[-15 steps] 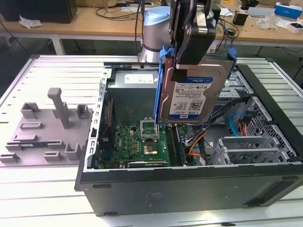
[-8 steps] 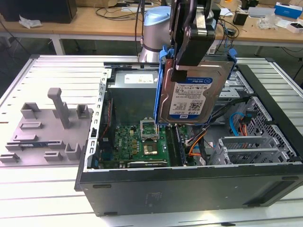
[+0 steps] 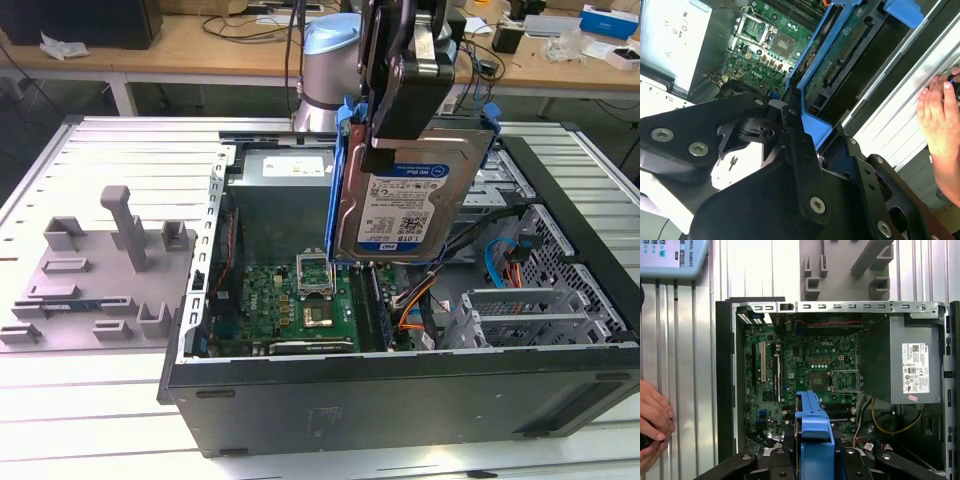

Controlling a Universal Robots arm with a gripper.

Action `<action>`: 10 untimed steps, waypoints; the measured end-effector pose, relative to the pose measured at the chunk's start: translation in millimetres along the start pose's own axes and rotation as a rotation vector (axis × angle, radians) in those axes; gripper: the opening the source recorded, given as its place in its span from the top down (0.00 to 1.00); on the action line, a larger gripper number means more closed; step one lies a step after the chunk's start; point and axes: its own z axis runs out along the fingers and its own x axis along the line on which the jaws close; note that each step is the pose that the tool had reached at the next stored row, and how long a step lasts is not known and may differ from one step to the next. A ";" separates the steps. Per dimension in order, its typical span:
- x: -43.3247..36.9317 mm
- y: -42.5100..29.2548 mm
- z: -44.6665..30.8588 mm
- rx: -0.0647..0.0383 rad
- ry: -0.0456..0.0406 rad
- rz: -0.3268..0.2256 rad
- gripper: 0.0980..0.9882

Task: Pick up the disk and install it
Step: 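Insert the disk into the insertion slot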

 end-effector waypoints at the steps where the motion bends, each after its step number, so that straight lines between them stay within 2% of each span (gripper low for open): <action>1: 0.6 -2.2 0.0 0.000 0.0000 0.000 0.70; 3: 2.1 -10.0 -0.1 0.000 0.0001 0.000 0.70; 5: 5.4 -22.7 -0.4 0.000 0.0001 0.000 0.70; 7: 7.0 -29.5 -0.4 0.000 0.0000 0.000 0.70; 9: 10.9 -43.9 -0.4 0.000 0.0000 0.000 0.70; 10: 12.1 -47.7 -0.4 0.000 0.0000 0.000 0.70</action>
